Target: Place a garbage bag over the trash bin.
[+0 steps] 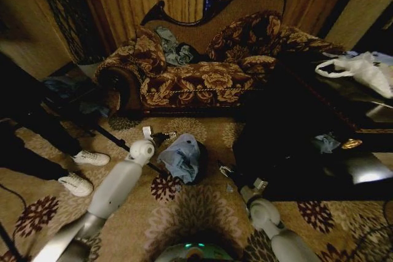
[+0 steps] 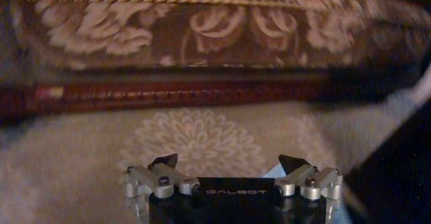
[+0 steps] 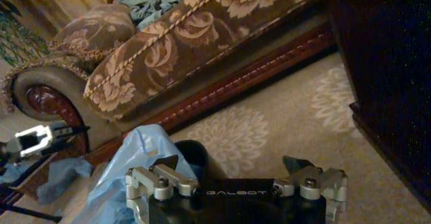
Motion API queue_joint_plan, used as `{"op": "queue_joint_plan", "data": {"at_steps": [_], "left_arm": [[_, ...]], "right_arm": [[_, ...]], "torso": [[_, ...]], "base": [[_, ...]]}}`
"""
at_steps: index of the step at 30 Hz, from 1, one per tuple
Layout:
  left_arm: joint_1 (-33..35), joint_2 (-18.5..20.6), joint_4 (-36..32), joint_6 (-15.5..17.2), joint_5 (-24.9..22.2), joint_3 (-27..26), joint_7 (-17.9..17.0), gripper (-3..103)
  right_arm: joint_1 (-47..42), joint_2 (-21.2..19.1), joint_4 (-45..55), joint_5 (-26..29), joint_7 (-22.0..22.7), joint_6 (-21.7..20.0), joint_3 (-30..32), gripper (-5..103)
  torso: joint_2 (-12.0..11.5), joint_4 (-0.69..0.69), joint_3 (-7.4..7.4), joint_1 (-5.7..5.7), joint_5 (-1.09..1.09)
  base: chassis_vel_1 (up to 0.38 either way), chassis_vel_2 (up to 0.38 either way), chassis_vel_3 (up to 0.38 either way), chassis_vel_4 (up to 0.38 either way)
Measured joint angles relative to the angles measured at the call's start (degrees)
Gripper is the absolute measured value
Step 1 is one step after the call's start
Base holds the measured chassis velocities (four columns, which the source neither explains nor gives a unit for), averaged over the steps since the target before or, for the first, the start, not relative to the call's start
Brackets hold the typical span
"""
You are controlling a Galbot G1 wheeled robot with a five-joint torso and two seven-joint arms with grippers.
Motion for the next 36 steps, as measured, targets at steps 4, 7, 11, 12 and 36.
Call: {"op": "queue_joint_plan", "data": {"at_steps": [4,7,11,12,36], "left_arm": [[-2.72,2.36,4.56,-2.03,6.52,2.28,11.47,100],[-4.18,3.36,7.89,-5.34,10.25,3.86,19.76,100],[-5.56,3.81,12.49,-11.53,12.55,5.89,26.30,100],[-5.77,3.68,13.86,-13.35,13.58,6.06,27.63,100],[-8.22,-4.01,25.57,-21.44,10.67,9.37,31.05,96]], "right_arm": [[-0.02,-0.01,-0.29,0.02,-0.57,0.15,0.59,100],[-0.03,0.04,-0.29,0.01,-0.67,0.20,0.69,100],[0.09,0.04,-0.57,-0.04,-0.96,0.21,0.51,100],[0.33,0.04,-0.80,-0.05,-1.07,0.21,0.23,100],[0.99,-0.48,-2.30,-0.25,-2.15,0.54,-0.91,100]], "torso": [[0.00,0.00,-0.01,0.00,0.00],[0.00,0.00,-0.01,0.00,0.00],[0.00,-0.01,-0.01,0.00,-0.01],[0.00,0.00,-0.01,0.00,-0.01],[0.00,0.00,-0.01,-0.01,0.01]], "base": [[0.000,0.000,0.000,0.000],[0.000,0.000,0.000,0.000],[0.000,0.000,0.000,0.000],[0.000,0.000,0.000,0.000],[0.000,0.000,0.000,0.000]]}}
